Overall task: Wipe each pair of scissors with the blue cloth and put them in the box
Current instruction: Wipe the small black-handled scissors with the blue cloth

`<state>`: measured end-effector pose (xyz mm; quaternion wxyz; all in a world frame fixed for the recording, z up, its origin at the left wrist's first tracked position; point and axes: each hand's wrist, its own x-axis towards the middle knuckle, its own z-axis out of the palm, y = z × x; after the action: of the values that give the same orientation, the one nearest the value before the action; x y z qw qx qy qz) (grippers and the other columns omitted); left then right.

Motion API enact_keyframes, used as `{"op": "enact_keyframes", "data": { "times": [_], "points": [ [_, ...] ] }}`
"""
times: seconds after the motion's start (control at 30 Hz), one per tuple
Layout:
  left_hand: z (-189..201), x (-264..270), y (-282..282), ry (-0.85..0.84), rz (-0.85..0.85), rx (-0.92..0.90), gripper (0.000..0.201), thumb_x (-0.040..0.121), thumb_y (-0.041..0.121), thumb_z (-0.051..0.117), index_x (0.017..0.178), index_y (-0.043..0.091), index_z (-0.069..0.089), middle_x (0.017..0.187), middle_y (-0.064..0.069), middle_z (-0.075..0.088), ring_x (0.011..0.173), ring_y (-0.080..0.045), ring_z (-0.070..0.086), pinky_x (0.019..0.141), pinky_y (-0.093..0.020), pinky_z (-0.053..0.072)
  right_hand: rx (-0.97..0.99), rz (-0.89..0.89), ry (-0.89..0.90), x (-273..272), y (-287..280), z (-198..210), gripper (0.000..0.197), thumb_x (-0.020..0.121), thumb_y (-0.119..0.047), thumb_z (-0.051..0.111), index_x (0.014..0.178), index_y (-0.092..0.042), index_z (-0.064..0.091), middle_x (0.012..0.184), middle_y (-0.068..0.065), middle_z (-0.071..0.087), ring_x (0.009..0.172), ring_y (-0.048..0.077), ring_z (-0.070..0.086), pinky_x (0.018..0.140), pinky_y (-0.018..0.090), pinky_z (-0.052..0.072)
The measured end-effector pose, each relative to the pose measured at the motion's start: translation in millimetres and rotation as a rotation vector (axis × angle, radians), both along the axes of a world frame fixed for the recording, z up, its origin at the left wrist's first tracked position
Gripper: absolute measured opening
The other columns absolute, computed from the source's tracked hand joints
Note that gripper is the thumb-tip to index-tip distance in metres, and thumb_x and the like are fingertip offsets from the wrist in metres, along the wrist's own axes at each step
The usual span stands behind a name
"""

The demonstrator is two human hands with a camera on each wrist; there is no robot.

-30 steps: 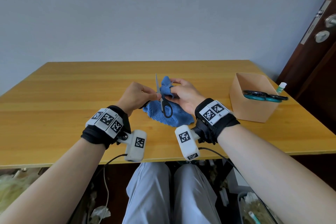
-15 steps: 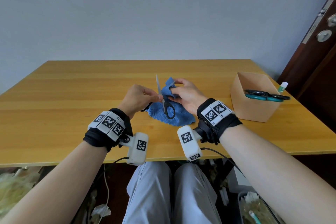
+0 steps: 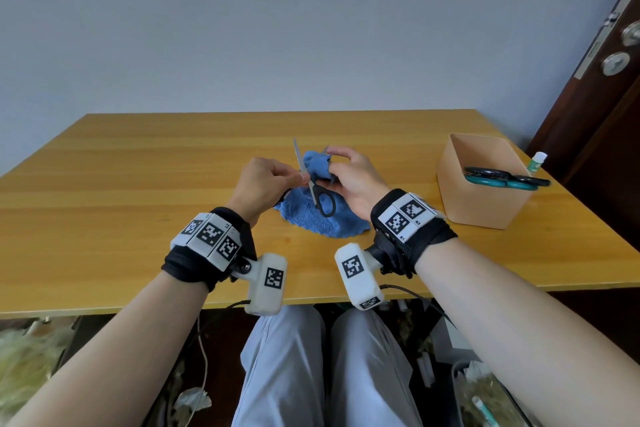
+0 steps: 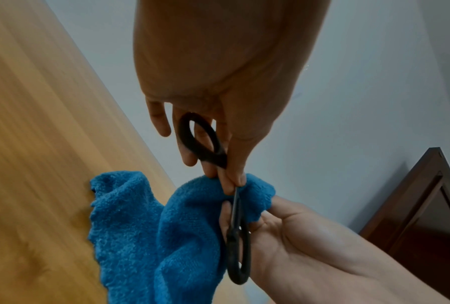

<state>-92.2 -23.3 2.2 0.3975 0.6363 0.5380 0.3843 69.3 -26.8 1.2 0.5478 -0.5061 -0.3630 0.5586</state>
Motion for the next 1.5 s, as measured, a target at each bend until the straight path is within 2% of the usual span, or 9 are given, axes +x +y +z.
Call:
{"op": "enact_keyframes", "data": {
  "times": [0.2, 0.4, 0.6, 0.77, 0.87, 1.03, 1.23, 1.4, 1.5],
  "points": [
    [1.7, 0.4, -0.3, 0.015, 0.006, -0.017, 0.015, 0.084, 0.017, 0.08, 0.083, 0.002, 0.077, 0.082, -0.008, 0.069, 0.061, -0.006, 0.056, 0.045, -0.01, 0.04, -0.002, 0.083, 0.032, -1.3, -2.4, -0.8, 0.043, 0.091, 0.01, 0.058, 0.129, -0.01, 0.051, 0.115, 0.023, 0.064, 0.081, 0.027, 0.068, 0.073, 0.033, 0.06],
    [2.6, 8.2, -5.7, 0.029, 0.01, 0.013, 0.019, 0.083, 0.025, 0.082, 0.069, 0.014, 0.076, 0.077, -0.002, 0.066, 0.061, -0.012, 0.052, 0.055, -0.024, 0.039, -0.016, -0.082, 0.124, 2.6, 2.8, -6.1, 0.043, 0.093, 0.008, 0.057, 0.133, -0.006, 0.05, 0.107, 0.019, 0.06, 0.089, 0.03, 0.066, 0.085, 0.042, 0.058],
    [4.8, 7.0, -3.3, 0.002, 0.046, -0.004, 0.019, 0.082, 0.02, 0.082, 0.066, 0.016, 0.072, 0.075, 0.0, 0.066, 0.061, -0.01, 0.054, 0.044, -0.011, 0.037, -0.03, 0.024, 0.089, -0.9, -0.6, -1.6, 0.038, 0.093, 0.008, 0.056, 0.126, -0.01, 0.051, 0.105, 0.018, 0.062, 0.083, 0.028, 0.065, 0.07, 0.037, 0.058],
    [6.7, 10.5, -1.5, 0.004, 0.069, 0.013, 0.02, 0.081, 0.024, 0.084, 0.066, 0.017, 0.072, 0.079, -0.002, 0.068, 0.067, -0.015, 0.056, 0.059, -0.026, 0.043, -0.033, -0.043, 0.105, -1.1, 4.2, -1.6, 0.046, 0.094, 0.008, 0.056, 0.136, -0.008, 0.047, 0.108, 0.018, 0.06, 0.089, 0.032, 0.066, 0.08, 0.04, 0.058],
    [7.8, 10.2, 3.2, 0.029, 0.097, 0.003, 0.022, 0.08, 0.021, 0.084, 0.063, 0.02, 0.07, 0.073, 0.002, 0.064, 0.063, -0.013, 0.052, 0.054, -0.024, 0.037, -0.04, 0.011, 0.118, -2.5, 2.8, -2.1, 0.045, 0.092, 0.009, 0.057, 0.133, -0.007, 0.049, 0.103, 0.021, 0.063, 0.084, 0.03, 0.065, 0.076, 0.039, 0.057],
    [5.2, 13.5, -1.5, 0.063, 0.075, 0.005, 0.025, 0.081, 0.025, 0.083, 0.06, 0.022, 0.07, 0.07, 0.001, 0.063, 0.062, -0.016, 0.052, 0.057, -0.027, 0.041, -0.006, -0.032, 0.046, 1.9, 2.8, -5.0, 0.042, 0.093, 0.006, 0.058, 0.129, -0.013, 0.051, 0.121, 0.02, 0.058, 0.092, 0.031, 0.066, 0.081, 0.039, 0.06],
    [7.4, 15.1, 2.0, 0.065, 0.101, -0.018, 0.026, 0.08, 0.025, 0.083, 0.058, 0.026, 0.071, 0.065, 0.004, 0.062, 0.063, -0.017, 0.051, 0.058, -0.026, 0.038, -0.04, 0.001, 0.042, 1.0, 0.6, -6.9, 0.044, 0.094, 0.004, 0.058, 0.134, -0.01, 0.049, 0.111, 0.02, 0.064, 0.079, 0.025, 0.068, 0.065, 0.033, 0.057],
    [9.1, 20.4, -2.9, 0.041, 0.086, 0.002, 0.024, 0.082, 0.024, 0.082, 0.062, 0.02, 0.069, 0.064, 0.002, 0.06, 0.057, -0.015, 0.049, 0.056, -0.026, 0.038, -0.013, -0.075, 0.004, 2.6, 3.1, -1.7, 0.045, 0.093, 0.003, 0.06, 0.133, -0.014, 0.049, 0.127, 0.02, 0.056, 0.099, 0.034, 0.068, 0.075, 0.036, 0.06],
    [9.1, 20.0, -1.7, 0.044, 0.098, -0.003, 0.022, 0.082, 0.025, 0.082, 0.064, 0.018, 0.071, 0.064, 0.0, 0.06, 0.056, -0.016, 0.048, 0.054, -0.025, 0.037, -0.024, -0.074, 0.036, 2.1, 3.1, -0.7, 0.043, 0.094, 0.003, 0.058, 0.133, -0.012, 0.049, 0.127, 0.024, 0.057, 0.092, 0.032, 0.066, 0.071, 0.036, 0.06]
  ]
}}
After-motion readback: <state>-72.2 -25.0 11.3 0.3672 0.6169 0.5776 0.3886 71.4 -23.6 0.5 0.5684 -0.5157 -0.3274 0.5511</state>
